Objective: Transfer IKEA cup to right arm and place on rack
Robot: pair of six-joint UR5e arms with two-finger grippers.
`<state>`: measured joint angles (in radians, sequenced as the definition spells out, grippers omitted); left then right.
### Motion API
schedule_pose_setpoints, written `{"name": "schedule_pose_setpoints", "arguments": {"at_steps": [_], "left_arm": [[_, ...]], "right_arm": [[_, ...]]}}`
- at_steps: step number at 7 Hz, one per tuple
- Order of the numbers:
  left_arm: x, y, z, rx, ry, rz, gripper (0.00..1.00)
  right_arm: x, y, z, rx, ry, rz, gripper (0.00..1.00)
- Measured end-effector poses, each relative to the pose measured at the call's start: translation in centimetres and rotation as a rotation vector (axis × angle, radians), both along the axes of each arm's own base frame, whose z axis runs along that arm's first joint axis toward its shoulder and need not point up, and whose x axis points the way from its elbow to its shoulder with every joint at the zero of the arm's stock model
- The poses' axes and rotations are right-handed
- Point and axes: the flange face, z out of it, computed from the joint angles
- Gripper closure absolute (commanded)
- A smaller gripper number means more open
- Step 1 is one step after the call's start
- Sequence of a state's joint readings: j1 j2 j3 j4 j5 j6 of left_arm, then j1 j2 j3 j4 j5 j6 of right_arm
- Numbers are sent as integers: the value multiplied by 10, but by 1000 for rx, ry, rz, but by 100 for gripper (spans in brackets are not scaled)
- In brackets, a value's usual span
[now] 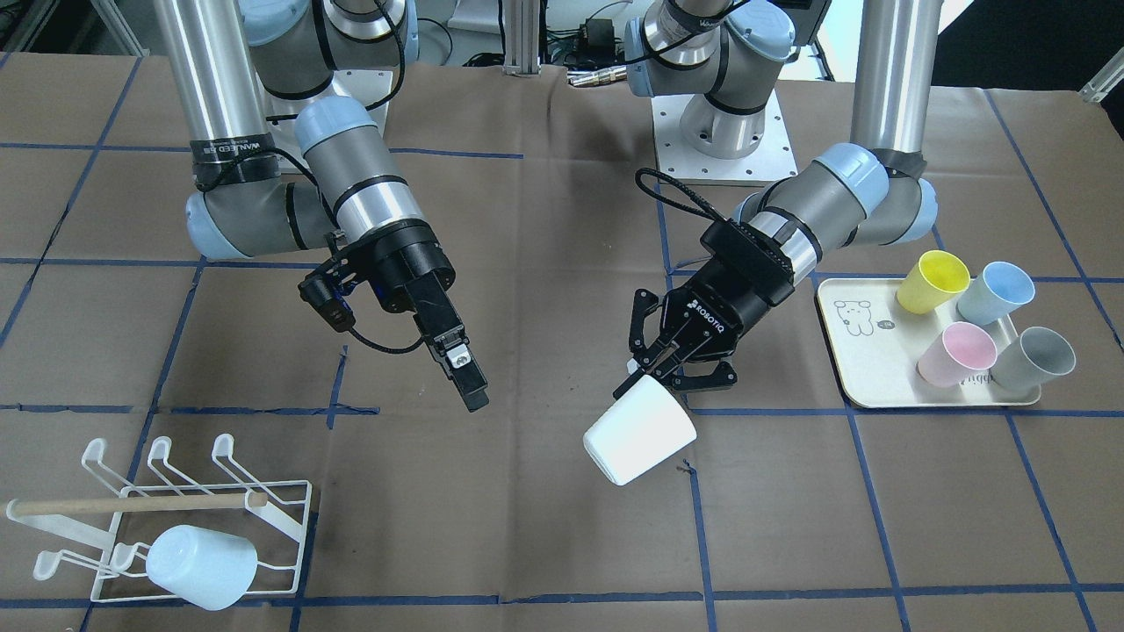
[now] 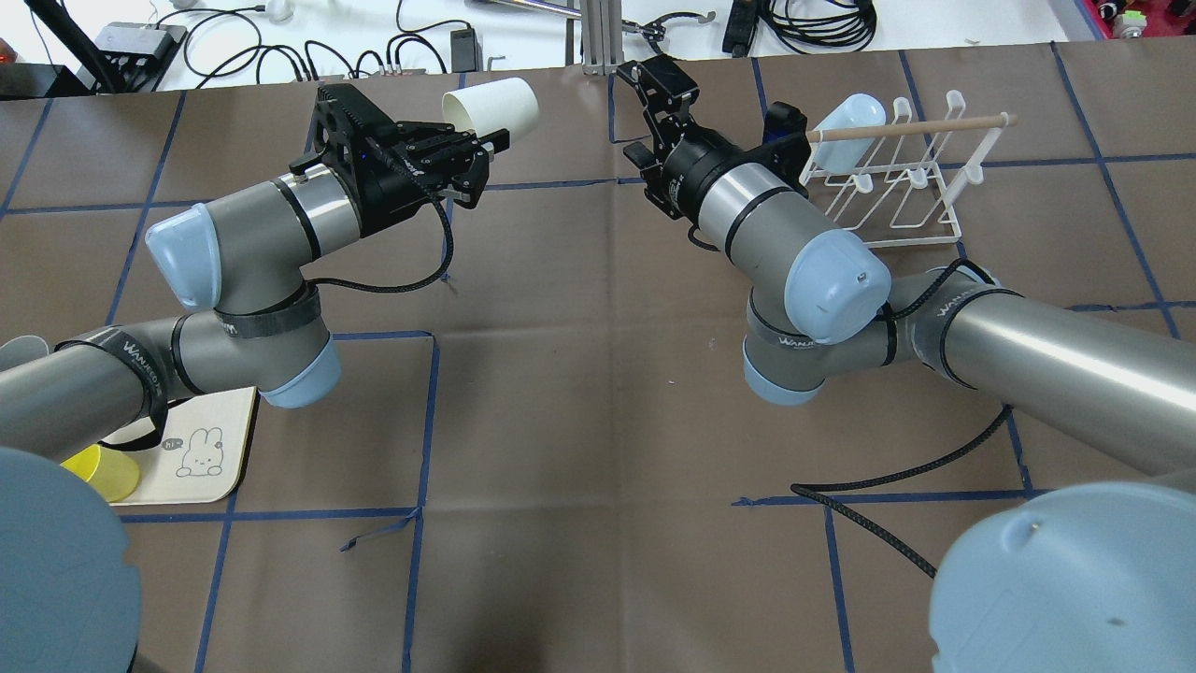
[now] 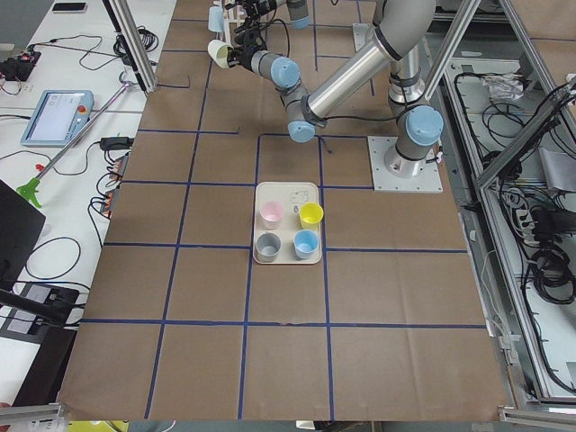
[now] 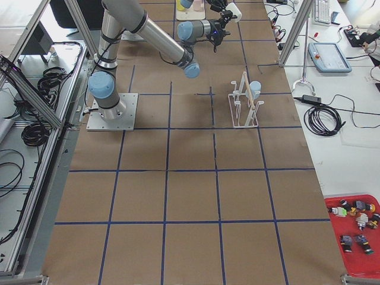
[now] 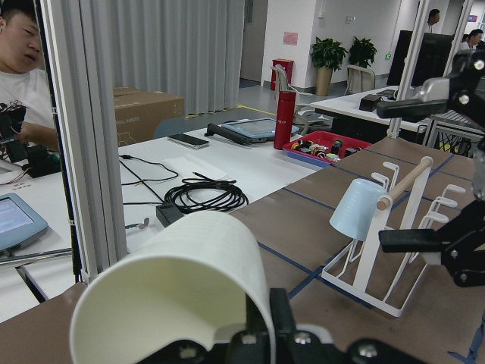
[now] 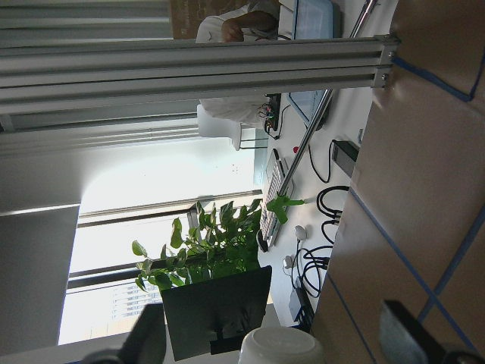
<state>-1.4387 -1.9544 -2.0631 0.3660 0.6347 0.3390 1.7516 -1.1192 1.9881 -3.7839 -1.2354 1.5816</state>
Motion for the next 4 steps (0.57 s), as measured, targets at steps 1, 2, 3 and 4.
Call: {"name": "schedule_pose_setpoints", "arguments": {"at_steps": [1, 2, 3, 4], "left_arm": [[0, 1, 1, 2, 4, -1, 100], [-1, 1, 0, 4, 7, -5, 100], [-2, 2, 0, 6, 9, -8, 100], [-2, 3, -1, 8, 10, -10, 100]], "right_arm": [[0, 0, -1, 1, 1, -2, 1], [0, 0, 0, 0, 1, -3, 0], [0, 0, 0, 0, 1, -2, 0], [2, 1, 0, 0, 0, 2, 0]]}}
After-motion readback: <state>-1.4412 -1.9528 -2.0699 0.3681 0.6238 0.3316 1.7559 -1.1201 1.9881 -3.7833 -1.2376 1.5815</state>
